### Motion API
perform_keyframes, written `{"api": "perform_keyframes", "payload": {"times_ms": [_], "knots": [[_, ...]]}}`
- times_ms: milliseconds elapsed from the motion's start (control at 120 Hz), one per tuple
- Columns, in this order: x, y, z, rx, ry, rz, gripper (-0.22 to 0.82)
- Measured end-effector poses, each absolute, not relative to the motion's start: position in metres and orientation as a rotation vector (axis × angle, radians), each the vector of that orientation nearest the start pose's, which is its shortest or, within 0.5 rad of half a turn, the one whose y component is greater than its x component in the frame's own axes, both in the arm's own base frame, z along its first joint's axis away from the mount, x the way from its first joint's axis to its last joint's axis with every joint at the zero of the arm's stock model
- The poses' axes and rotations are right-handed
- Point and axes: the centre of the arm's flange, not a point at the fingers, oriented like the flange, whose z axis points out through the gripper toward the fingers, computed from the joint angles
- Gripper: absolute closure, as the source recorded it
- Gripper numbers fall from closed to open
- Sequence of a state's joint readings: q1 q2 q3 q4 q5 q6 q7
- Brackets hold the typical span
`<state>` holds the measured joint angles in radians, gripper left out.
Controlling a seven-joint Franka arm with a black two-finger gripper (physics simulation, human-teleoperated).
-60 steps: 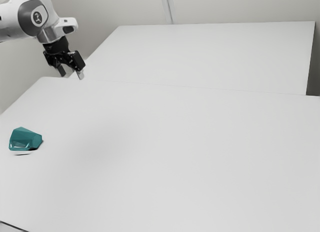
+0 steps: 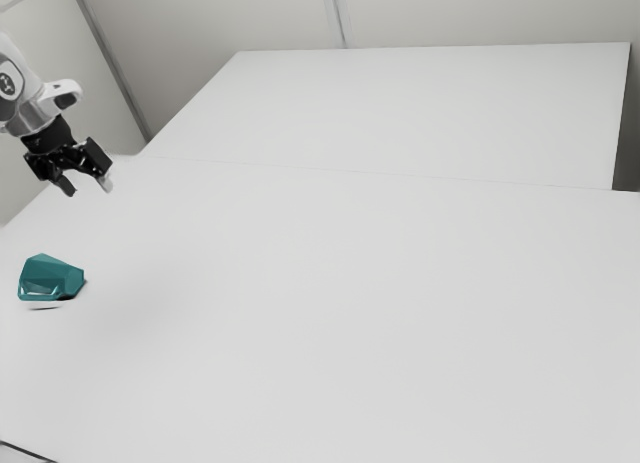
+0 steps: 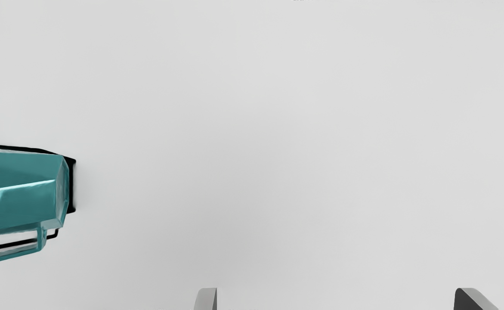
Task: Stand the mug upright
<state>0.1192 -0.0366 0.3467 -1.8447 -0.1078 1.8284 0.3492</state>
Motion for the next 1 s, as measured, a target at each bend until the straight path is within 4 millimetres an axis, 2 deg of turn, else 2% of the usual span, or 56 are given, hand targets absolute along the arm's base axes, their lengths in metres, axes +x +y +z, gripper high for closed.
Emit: {"api": "perform_keyframes", "payload": {"times_ms": [58, 142, 192, 233, 400, 500, 575, 667, 767, 850, 925, 1000], "knots": [[0.481, 0.29, 0.526, -3.225, -0.377, -0.14, 0.0], [0.456, 0.354, 0.501, -3.25, -0.588, -0.218, 0.0], [0.441, 0.383, 0.49, -3.266, -0.68, -0.29, 0.0], [0.432, 0.401, 0.48, -3.29, -0.727, -0.353, 0.0], [0.422, 0.441, 0.435, -3.408, -0.756, -0.627, 0.0], [0.412, 0.481, 0.411, -3.421, -0.71, -0.755, 0.0], [0.395, 0.505, 0.398, -3.417, -0.653, -0.83, 0.0], [0.37, 0.524, 0.385, -3.416, -0.55, -0.891, 0.0], [0.361, 0.536, 0.355, -3.425, -0.401, -0.878, 0.01], [0.364, 0.548, 0.334, -3.411, -0.272, -0.909, 0.01], [0.38, 0.555, 0.325, -3.381, -0.131, -0.969, 0.01], [0.384, 0.559, 0.316, -3.35, -0.031, -1.005, 0.02]]}}
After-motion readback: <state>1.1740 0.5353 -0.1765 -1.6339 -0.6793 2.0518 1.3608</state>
